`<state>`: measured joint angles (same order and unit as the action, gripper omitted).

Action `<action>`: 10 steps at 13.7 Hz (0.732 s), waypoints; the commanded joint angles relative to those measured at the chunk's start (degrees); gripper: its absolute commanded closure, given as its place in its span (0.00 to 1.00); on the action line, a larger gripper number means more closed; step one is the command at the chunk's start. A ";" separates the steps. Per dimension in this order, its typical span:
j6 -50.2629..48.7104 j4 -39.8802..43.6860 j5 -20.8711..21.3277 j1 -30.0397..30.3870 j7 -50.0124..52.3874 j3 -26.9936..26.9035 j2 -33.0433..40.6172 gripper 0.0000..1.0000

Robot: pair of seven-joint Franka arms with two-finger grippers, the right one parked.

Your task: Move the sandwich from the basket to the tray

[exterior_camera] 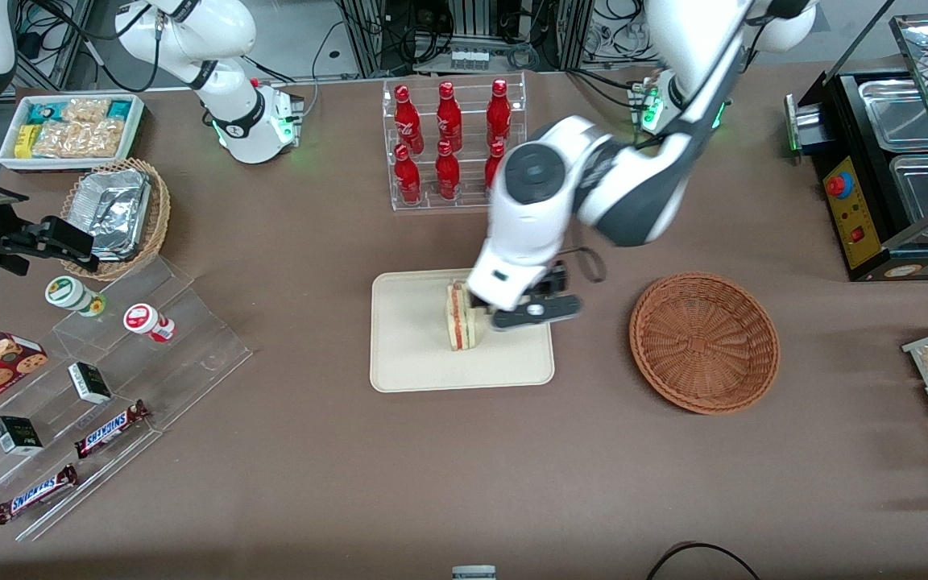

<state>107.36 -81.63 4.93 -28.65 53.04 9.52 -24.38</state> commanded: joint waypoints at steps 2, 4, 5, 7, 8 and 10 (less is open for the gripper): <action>-5.91 -6.60 -1.84 5.79 -4.77 0.23 10.65 0.00; -9.70 -9.68 -1.94 8.69 -9.07 0.15 15.57 0.00; -10.15 -11.00 -1.94 10.44 -11.36 0.15 17.42 0.00; -12.33 -11.45 -1.94 14.31 -15.67 0.06 19.36 0.00; -13.30 -11.28 -1.94 16.41 -18.30 0.15 20.07 0.00; -14.63 -11.19 -1.94 18.98 -22.52 0.06 21.04 0.00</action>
<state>93.81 -91.22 3.88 -12.01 34.26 9.08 -5.55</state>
